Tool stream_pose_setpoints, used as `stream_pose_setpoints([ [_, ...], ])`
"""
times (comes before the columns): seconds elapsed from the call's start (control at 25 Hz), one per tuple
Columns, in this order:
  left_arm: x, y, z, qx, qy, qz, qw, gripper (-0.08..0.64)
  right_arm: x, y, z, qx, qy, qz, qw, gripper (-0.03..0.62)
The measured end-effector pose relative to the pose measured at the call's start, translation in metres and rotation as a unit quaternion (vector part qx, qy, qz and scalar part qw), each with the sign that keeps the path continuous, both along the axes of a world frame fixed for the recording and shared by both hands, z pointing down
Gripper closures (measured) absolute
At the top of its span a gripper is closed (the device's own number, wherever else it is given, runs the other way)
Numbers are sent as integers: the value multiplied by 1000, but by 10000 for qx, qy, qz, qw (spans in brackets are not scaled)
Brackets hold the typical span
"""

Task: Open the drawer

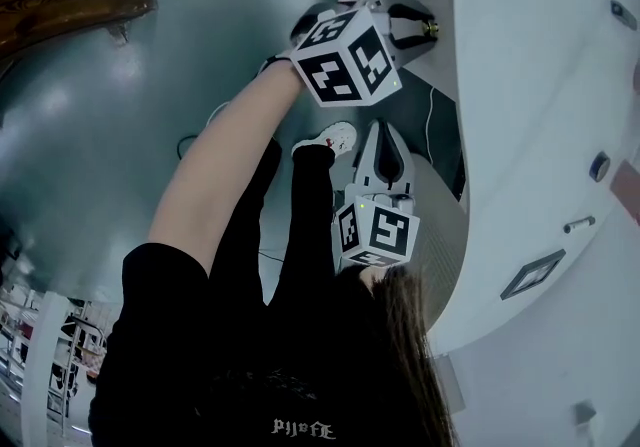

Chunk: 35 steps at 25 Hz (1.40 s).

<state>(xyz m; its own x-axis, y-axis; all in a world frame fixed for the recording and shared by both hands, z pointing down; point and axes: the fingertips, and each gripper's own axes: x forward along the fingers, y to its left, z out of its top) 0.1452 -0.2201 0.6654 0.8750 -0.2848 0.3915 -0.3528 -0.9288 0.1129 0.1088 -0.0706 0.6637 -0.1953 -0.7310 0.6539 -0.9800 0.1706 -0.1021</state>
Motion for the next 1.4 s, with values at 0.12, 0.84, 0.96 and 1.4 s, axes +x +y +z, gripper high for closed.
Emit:
stream_pose_setpoints([
  [0.12,-1,0,0,-45,71,-99,9999,439,1,1,-3,15,3,-31,10000,566],
  [0.84,-3,-1,-3,-178,17,-492,9986,448,21,-10,-23,111,36,82,9999,566],
  [0.96,-2,0,-3,-210,25,-528,9984,448,19,-9,-23,88,14,46,9999,566],
  [1.4,-1,-1,-4,-179,-17,-583,9981,448,25,-10,-26,173,-21,93,9998,566],
])
